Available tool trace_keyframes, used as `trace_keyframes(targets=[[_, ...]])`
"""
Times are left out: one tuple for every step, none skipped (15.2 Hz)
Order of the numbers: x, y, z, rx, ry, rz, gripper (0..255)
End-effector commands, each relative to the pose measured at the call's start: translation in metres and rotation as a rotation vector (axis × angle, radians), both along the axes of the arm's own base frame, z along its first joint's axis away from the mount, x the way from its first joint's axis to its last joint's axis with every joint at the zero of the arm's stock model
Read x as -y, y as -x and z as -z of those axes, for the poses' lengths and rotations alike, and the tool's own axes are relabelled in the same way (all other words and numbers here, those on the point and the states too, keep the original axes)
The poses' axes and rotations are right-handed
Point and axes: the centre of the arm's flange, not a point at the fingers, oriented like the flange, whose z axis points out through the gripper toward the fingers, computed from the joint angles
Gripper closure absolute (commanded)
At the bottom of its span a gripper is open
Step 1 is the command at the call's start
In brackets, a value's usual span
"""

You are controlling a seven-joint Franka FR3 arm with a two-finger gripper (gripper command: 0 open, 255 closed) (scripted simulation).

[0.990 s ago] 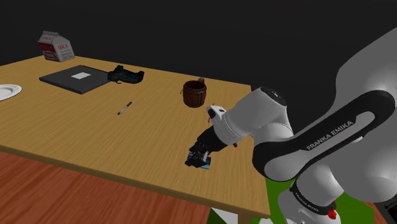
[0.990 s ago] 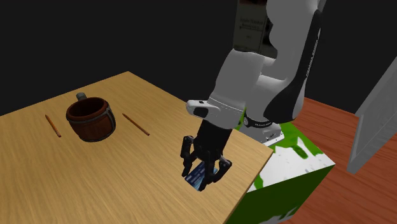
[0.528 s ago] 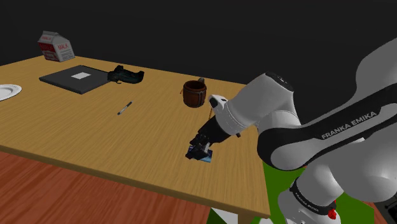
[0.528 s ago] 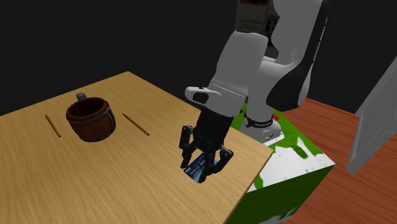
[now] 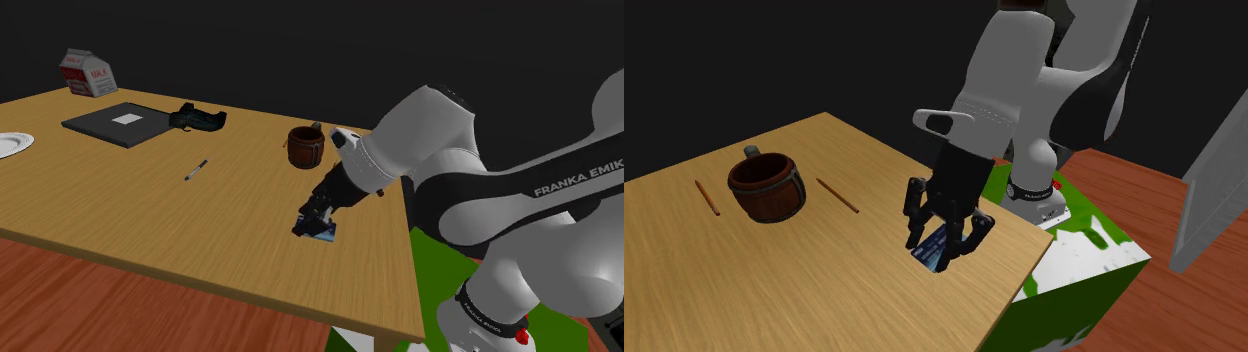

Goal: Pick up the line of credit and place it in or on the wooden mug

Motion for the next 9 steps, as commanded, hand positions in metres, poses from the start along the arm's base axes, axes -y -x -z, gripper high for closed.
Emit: trace_keyframes(targets=[[0.001,0.001,-0.010,-0.001,0.000,0.000,255],[0.001,0.001,-0.016,-0.001,0.000,0.000,255],[0.001,0.001,-0.021,-0.001,0.000,0.000,255],[0.001,0.001,-0.026,-0.001,0.000,0.000,255],[0.001,0.001,-0.031,-0.001,0.000,0.000,255],[0.001,0.001,-0.037,-0.001,0.000,0.000,255],[0.001,0.001,-0.042,-0.001,0.000,0.000,255],[0.001,0.001,-0.047,-0.001,0.000,0.000,255],[0.001,0.001,-0.053,-0.001,0.000,0.000,255]])
